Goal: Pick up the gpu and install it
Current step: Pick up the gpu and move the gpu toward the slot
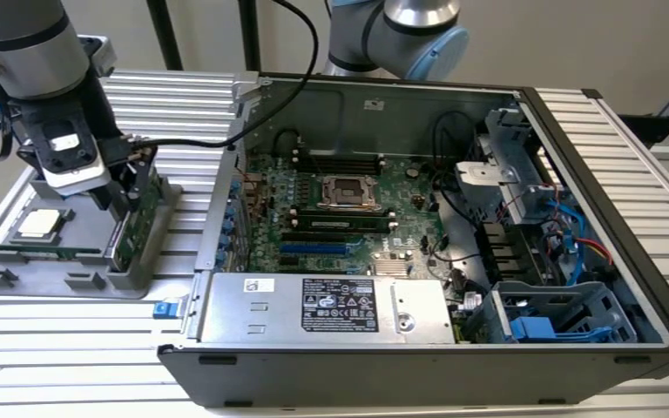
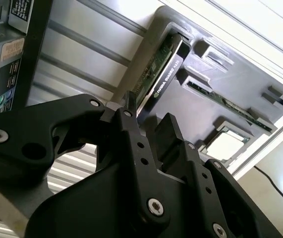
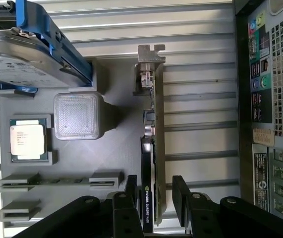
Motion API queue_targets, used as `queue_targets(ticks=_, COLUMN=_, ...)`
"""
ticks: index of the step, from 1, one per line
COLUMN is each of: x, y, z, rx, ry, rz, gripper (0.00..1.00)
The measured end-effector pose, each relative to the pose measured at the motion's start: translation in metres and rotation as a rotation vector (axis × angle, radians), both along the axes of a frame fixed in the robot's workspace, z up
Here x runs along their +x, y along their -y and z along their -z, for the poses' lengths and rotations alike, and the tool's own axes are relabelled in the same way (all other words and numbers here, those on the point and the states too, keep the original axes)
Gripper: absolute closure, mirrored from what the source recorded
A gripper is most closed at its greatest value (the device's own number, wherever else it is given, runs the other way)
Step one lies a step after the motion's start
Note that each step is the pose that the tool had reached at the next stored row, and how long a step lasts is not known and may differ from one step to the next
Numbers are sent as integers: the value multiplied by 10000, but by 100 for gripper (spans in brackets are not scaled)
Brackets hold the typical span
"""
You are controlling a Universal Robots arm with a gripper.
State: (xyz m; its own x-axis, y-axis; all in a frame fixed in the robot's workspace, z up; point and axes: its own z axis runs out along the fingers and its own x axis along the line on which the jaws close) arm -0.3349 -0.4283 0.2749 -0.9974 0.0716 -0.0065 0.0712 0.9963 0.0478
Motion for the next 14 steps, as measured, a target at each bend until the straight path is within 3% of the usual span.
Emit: queue_targets(ticks=14, x=0, y=0, z=62, rx=0, ry=-13, rz=0, gripper=0)
